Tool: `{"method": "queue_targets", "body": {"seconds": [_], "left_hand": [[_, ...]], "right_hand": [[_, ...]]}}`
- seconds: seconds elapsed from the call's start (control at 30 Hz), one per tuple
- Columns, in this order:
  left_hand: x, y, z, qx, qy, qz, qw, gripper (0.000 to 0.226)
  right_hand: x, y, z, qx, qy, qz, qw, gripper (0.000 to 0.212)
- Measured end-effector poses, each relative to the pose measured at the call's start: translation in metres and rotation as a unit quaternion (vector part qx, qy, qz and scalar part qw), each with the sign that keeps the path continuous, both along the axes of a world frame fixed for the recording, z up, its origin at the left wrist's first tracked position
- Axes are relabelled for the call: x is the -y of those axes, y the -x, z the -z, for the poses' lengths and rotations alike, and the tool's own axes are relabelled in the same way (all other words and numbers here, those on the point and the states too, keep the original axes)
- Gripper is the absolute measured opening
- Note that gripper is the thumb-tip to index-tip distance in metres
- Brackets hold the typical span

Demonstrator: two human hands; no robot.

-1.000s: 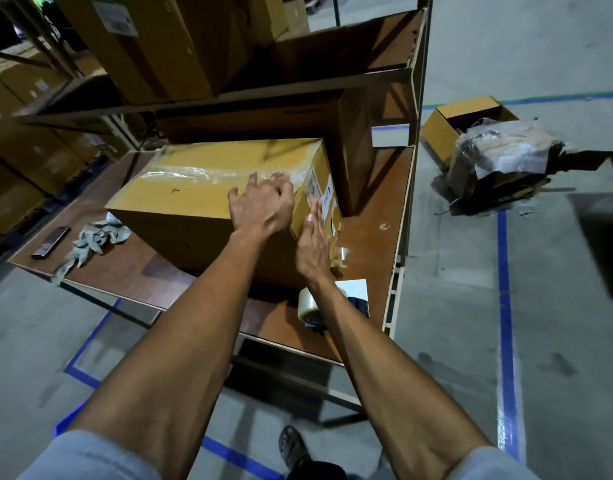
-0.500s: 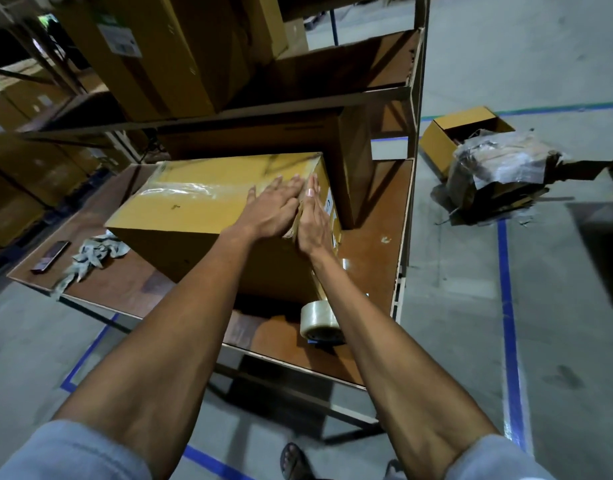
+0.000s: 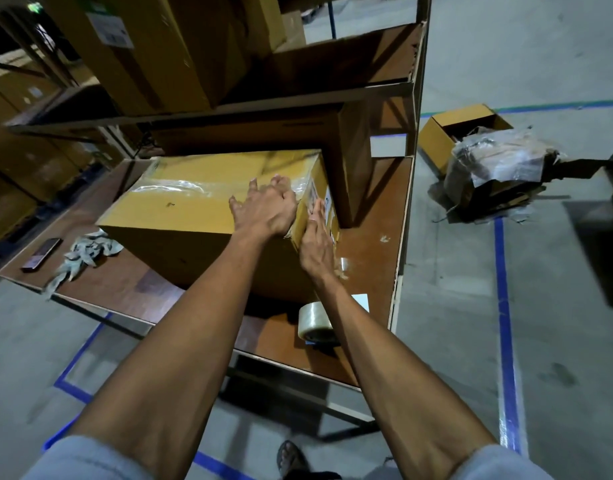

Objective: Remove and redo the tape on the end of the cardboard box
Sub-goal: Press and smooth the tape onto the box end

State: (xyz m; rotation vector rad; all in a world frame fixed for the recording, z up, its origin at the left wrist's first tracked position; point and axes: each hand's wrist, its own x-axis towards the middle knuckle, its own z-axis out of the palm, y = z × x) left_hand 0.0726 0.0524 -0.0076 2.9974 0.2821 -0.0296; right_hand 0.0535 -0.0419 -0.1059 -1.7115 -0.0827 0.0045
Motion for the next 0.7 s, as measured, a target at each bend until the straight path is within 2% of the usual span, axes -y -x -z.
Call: {"method": "queue_targets", "body": {"seconds": [0.1,0.2,0.27,0.47,0.7], "left_hand": [[-0.002,0.003,0.0,0.023,0.007,0.022,0.999,0.068],[-0.006,0.001,0.0,0.016,-0.001,0.101,0.995,0.063],[-0.006,0.0,-0.001,0.005,-0.006,0.128,0.992,0.063],[-0.002,0.002,-0.005,0.011,-0.012,0.089,0.996,0.065],[0.001,0.004,-0.001,-0.003,-0.027,0.015,1.0,0.07]], "right_hand": [[0.001,0.002,-0.013,-0.02,-0.007,0.005,1.0,0.064],[0.0,-0.001,-0.033,0.063,-0.032,0.014,0.997,0.063],[-0.001,-0.006,-0.043,0.076,-0.052,0.018,0.996,0.067],[-0.001,-0.008,-0.035,0.111,-0.033,0.014,0.993,0.062],[0.005,0.0,-0.015,0.095,-0.019,-0.013,0.995,0.063]]}}
